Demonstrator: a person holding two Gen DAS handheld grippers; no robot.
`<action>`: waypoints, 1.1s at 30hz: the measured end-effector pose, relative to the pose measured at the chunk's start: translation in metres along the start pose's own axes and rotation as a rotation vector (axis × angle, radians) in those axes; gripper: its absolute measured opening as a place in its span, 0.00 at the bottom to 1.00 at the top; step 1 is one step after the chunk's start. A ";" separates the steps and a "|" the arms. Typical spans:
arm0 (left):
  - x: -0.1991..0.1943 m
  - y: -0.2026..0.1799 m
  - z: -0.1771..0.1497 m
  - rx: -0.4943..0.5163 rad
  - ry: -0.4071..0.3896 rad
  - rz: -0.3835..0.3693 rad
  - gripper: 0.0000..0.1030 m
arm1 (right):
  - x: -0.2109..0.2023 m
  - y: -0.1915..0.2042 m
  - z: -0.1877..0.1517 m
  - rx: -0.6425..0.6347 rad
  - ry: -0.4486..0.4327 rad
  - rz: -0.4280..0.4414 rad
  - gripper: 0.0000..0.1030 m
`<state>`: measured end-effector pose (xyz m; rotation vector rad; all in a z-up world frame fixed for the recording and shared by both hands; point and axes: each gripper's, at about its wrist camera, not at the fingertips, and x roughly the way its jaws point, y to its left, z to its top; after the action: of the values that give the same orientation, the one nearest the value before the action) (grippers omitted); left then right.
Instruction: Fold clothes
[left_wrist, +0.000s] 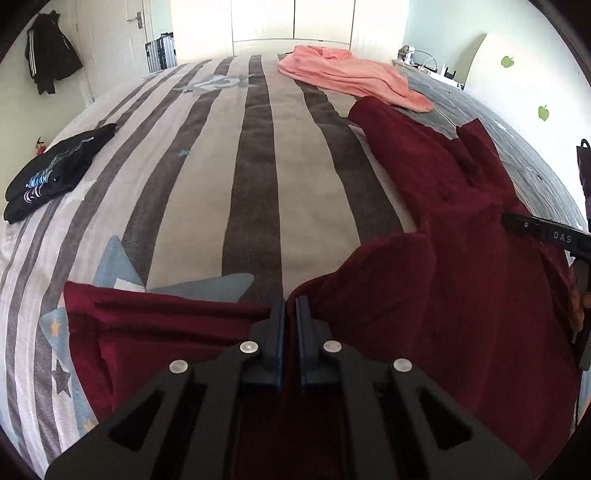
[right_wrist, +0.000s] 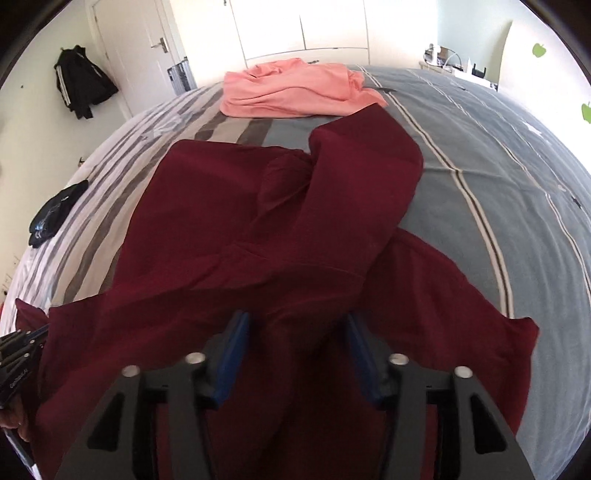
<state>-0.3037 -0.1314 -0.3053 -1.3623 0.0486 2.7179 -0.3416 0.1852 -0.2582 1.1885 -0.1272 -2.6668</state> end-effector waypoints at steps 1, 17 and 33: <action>-0.007 0.007 0.001 -0.017 -0.028 0.014 0.03 | 0.001 0.004 0.000 -0.005 -0.007 0.001 0.14; -0.090 0.168 -0.019 -0.274 -0.115 0.322 0.03 | -0.007 0.073 -0.010 -0.075 -0.039 0.091 0.24; -0.088 0.019 0.033 -0.064 -0.208 0.023 0.86 | -0.025 -0.076 -0.013 0.097 0.021 -0.198 0.54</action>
<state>-0.2799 -0.1540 -0.2155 -1.0913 -0.0395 2.8874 -0.3282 0.2651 -0.2615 1.3225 -0.1438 -2.8465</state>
